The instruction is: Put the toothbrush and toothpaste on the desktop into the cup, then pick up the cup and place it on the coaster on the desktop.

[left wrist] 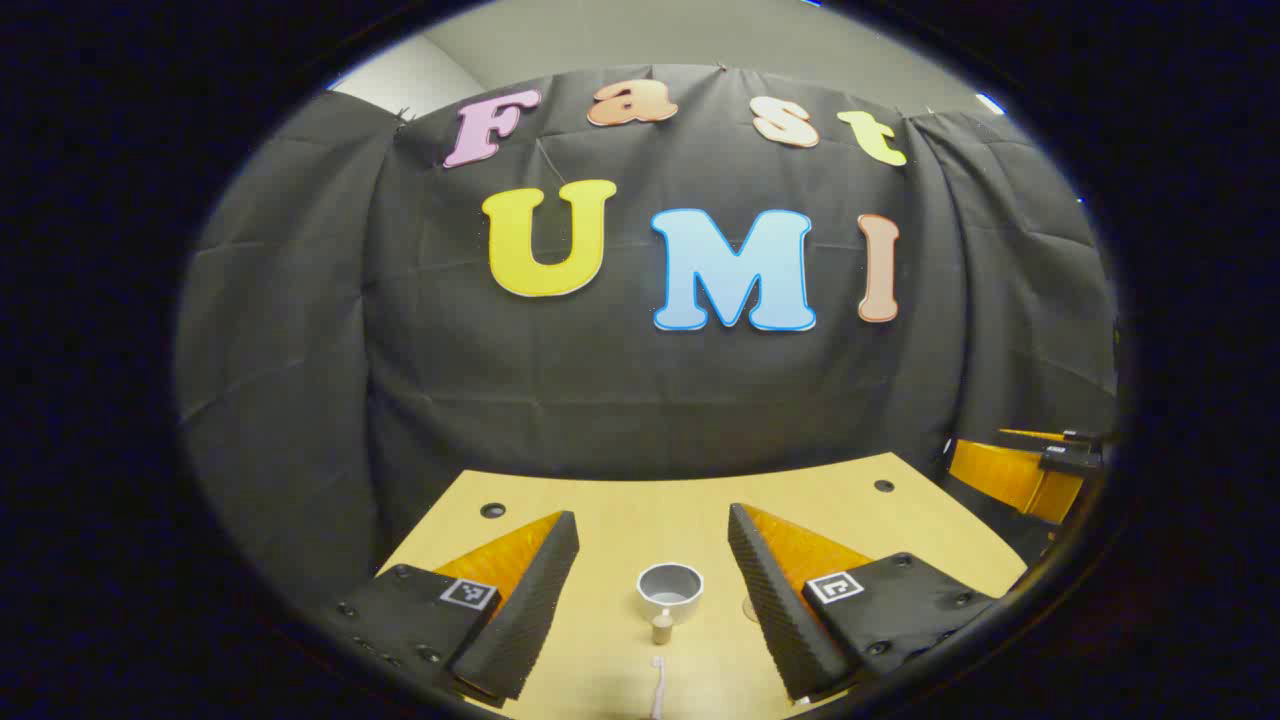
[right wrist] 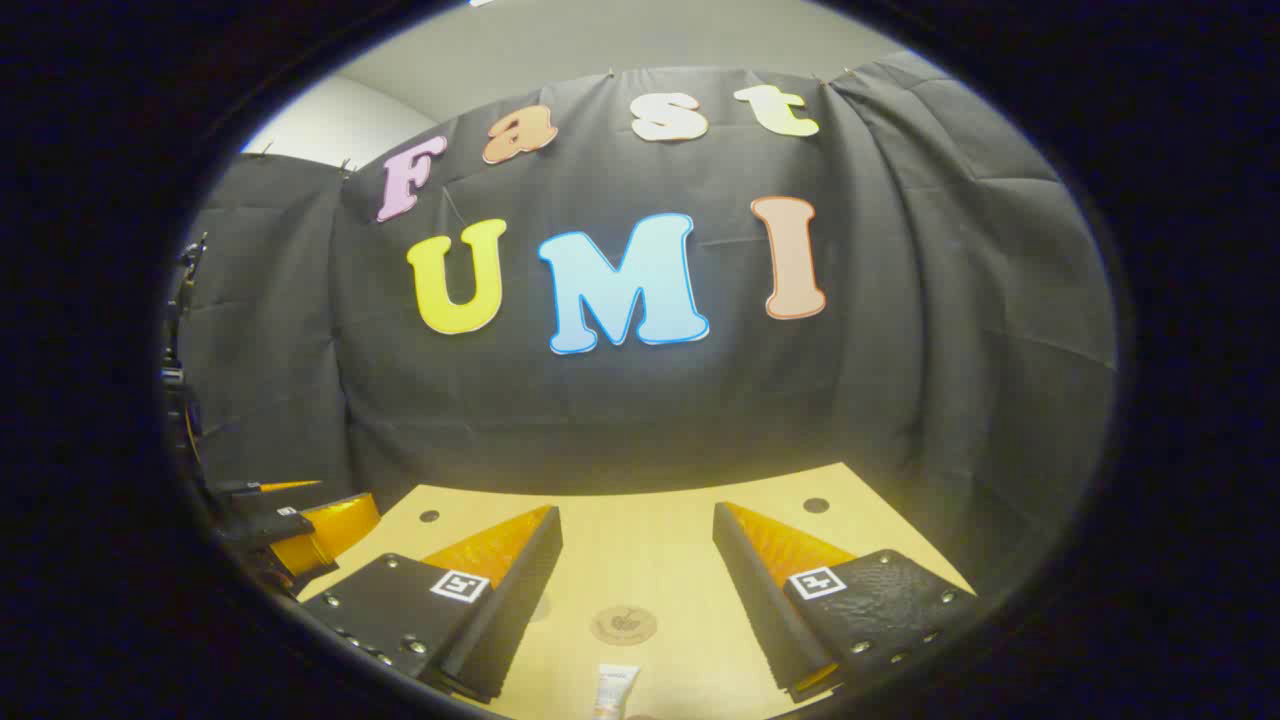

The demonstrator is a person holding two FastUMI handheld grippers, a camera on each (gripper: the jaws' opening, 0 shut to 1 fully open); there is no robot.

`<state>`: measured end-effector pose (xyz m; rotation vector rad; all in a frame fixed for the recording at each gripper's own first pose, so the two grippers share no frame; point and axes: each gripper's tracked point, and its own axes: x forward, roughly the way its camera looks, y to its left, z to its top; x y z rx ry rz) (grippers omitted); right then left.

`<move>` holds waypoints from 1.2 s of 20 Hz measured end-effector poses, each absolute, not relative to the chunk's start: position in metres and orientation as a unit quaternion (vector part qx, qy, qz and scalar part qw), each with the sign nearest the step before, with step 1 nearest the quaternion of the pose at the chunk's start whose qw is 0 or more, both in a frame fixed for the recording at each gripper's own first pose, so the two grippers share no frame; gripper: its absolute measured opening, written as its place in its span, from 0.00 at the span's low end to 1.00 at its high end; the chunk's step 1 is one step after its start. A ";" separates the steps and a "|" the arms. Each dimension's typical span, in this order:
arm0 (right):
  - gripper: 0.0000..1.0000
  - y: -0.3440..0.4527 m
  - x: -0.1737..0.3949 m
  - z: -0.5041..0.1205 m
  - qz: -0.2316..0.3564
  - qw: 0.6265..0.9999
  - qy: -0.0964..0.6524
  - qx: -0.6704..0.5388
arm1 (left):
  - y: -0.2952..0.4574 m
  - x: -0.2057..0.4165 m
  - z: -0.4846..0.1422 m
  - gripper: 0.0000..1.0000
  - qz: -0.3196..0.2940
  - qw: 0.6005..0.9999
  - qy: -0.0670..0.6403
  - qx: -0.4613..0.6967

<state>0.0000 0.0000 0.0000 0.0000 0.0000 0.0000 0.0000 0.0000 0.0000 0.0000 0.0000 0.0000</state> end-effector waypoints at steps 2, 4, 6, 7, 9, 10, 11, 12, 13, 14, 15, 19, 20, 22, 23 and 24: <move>0.93 -0.001 0.003 -0.003 -0.004 1.000 0.007 0.002 | -0.002 0.008 -0.004 0.88 -0.005 1.000 0.009 0.000; 0.93 0.003 0.012 -0.008 -0.004 1.000 0.019 0.000 | -0.001 0.013 -0.011 0.96 -0.004 1.000 0.020 -0.004; 0.93 0.009 0.025 -0.014 0.003 0.999 0.036 -0.002 | -0.004 0.017 -0.019 0.96 -0.008 0.999 0.035 -0.012; 0.93 0.010 0.025 -0.018 0.005 0.999 0.042 -0.004 | -0.004 0.018 -0.024 0.96 -0.010 0.999 0.041 -0.015; 0.93 0.015 0.025 -0.027 0.008 0.998 0.056 -0.006 | -0.001 0.022 -0.032 0.96 -0.007 0.998 0.055 -0.020; 0.94 0.017 0.026 -0.032 0.010 0.998 0.067 -0.007 | 0.001 0.024 -0.036 0.96 -0.005 0.998 0.063 -0.022; 0.93 0.018 0.027 -0.037 0.012 0.997 0.074 -0.009 | 0.003 0.025 -0.042 0.96 -0.004 0.997 0.071 -0.022; 0.94 0.019 0.027 -0.043 0.012 0.996 0.084 -0.011 | 0.004 0.025 -0.049 0.96 -0.002 0.997 0.080 -0.022; 0.93 0.019 0.029 -0.050 0.012 0.995 0.095 -0.013 | 0.005 0.028 -0.056 0.96 -0.002 0.996 0.091 -0.021; 0.94 0.018 0.030 -0.056 0.010 0.994 0.109 -0.013 | 0.006 0.028 -0.063 0.96 -0.001 0.995 0.101 -0.021; 0.94 0.019 0.032 -0.064 0.011 0.992 0.124 -0.012 | 0.006 0.028 -0.073 0.97 -0.003 0.993 0.113 -0.023; 0.94 0.020 0.033 -0.097 0.011 0.984 0.178 -0.007 | 0.002 0.029 -0.115 0.96 -0.013 0.985 0.168 -0.027; 0.94 0.020 0.035 -0.105 0.011 0.981 0.192 -0.005 | 0.000 0.029 -0.126 0.97 -0.015 0.983 0.182 -0.029; 0.94 0.021 0.035 -0.122 0.011 0.975 0.221 0.001 | 0.003 0.025 -0.149 0.97 -0.013 0.978 0.207 -0.029; 0.94 0.020 0.033 -0.133 0.010 0.972 0.236 0.006 | 0.003 0.025 -0.159 0.97 -0.012 0.975 0.220 -0.028; 0.94 0.020 0.032 -0.143 0.009 0.968 0.252 0.009 | 0.005 0.024 -0.170 0.97 -0.012 0.972 0.232 -0.027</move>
